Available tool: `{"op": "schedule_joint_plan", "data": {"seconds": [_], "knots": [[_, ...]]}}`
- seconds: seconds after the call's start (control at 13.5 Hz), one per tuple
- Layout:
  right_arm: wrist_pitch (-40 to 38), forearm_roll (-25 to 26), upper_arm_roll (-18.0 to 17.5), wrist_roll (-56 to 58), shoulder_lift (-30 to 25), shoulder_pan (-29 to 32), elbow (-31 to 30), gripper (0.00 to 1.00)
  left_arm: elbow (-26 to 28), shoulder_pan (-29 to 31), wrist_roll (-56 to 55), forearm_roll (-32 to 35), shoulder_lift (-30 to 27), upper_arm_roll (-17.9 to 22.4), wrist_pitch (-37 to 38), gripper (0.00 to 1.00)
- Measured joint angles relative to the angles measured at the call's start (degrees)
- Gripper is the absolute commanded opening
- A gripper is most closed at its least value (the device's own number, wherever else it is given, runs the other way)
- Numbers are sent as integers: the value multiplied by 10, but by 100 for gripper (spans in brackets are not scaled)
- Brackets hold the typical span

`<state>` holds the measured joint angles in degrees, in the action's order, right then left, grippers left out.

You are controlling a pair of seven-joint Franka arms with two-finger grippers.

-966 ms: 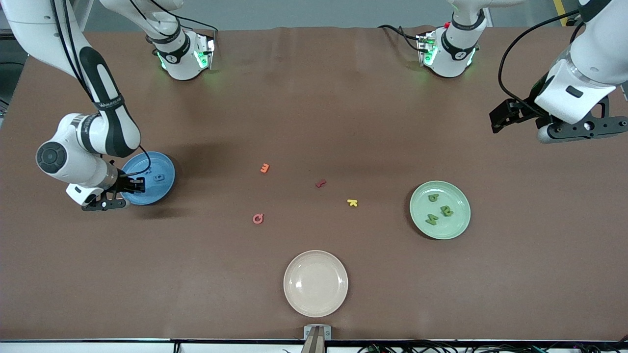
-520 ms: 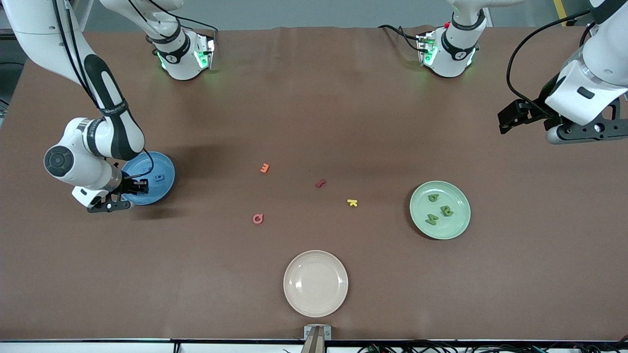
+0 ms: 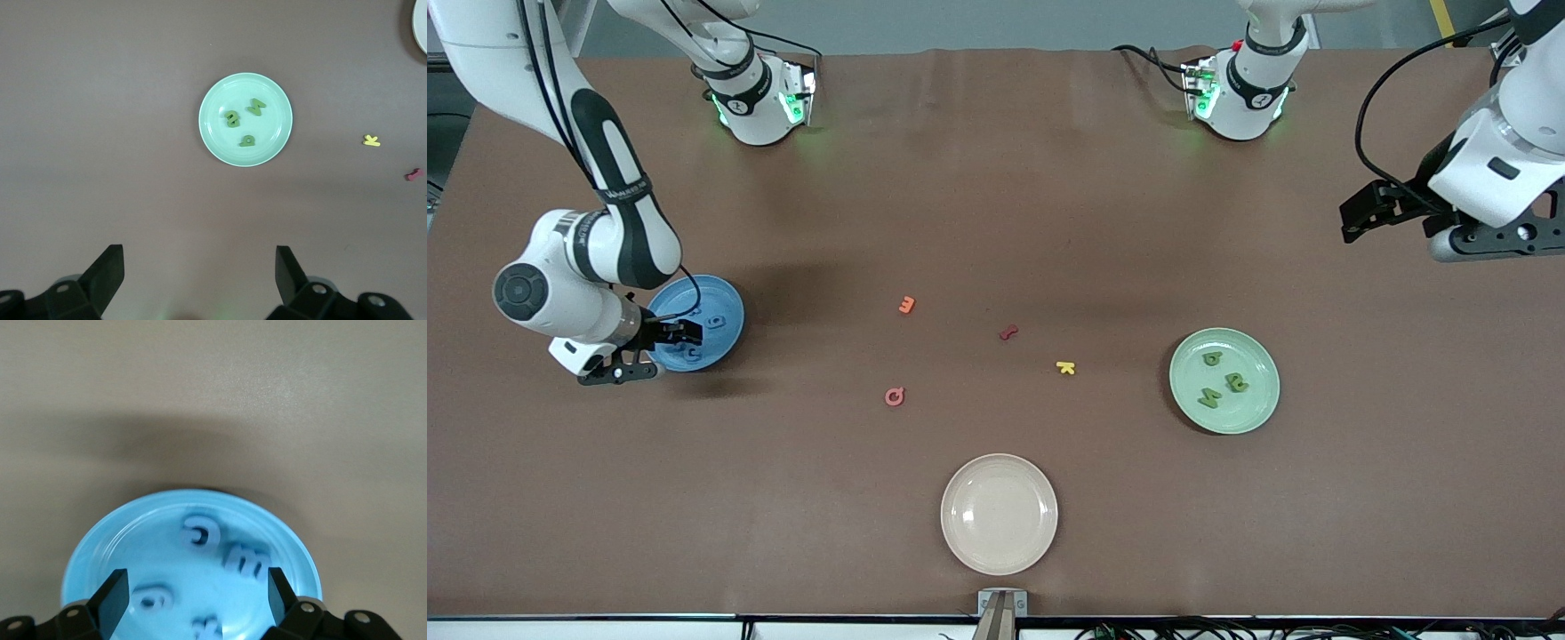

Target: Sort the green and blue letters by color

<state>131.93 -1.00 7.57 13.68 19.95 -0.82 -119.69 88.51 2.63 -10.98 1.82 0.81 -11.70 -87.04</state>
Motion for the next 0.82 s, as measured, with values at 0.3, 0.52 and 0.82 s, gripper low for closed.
{"op": "schedule_joint_plan", "data": {"seconds": [0.3, 0.52, 0.82], "knots": [[-181, 0, -1, -42, -86, 0, 74, 94, 0, 6, 8, 0, -8, 0, 7, 100], [-289, 0, -4, -66, -150, 0, 127, 97, 0, 6, 21, 0, -9, 0, 7, 100], [-414, 15, -12, -102, -186, -18, 227, 98, -1, 6, 24, 0, -9, 0, 7, 100]]}}
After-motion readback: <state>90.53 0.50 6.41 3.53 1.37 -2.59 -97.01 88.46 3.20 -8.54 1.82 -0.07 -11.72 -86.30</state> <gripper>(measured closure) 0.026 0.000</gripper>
